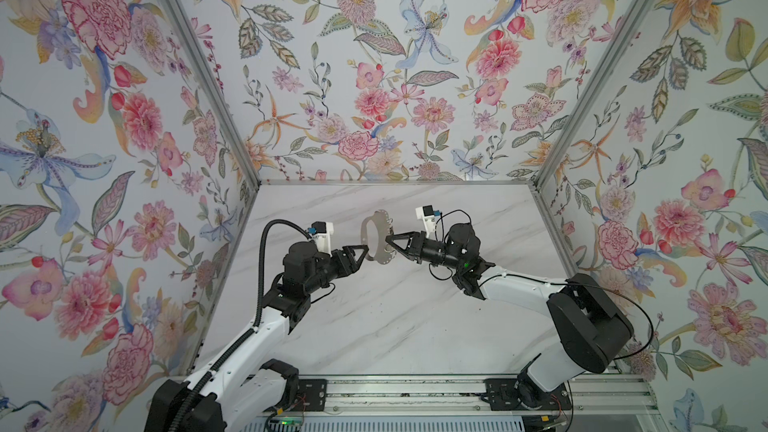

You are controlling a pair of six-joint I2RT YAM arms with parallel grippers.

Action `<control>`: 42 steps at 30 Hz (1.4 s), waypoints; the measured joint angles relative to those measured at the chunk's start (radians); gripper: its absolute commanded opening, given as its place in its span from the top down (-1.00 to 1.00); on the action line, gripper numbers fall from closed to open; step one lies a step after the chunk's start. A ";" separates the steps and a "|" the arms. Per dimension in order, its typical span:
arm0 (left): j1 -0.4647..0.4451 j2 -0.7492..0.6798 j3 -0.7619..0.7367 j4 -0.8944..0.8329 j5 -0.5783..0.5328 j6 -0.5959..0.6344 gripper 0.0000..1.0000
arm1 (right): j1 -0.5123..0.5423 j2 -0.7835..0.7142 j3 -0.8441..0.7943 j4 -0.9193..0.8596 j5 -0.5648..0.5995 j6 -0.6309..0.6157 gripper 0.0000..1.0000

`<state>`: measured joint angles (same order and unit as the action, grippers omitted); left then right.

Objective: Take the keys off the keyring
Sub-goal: 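Raise the plate upright with both grippers, keys hanging down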

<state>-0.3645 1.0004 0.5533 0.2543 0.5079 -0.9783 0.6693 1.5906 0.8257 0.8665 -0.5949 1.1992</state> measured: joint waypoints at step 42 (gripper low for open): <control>0.000 0.009 0.137 0.266 0.147 -0.214 1.00 | 0.001 -0.019 0.045 0.214 -0.023 0.110 0.11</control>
<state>-0.3645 1.0096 0.6903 0.5198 0.6552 -1.1919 0.6701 1.5719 0.8707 1.0801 -0.6174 1.3094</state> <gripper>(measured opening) 0.053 0.410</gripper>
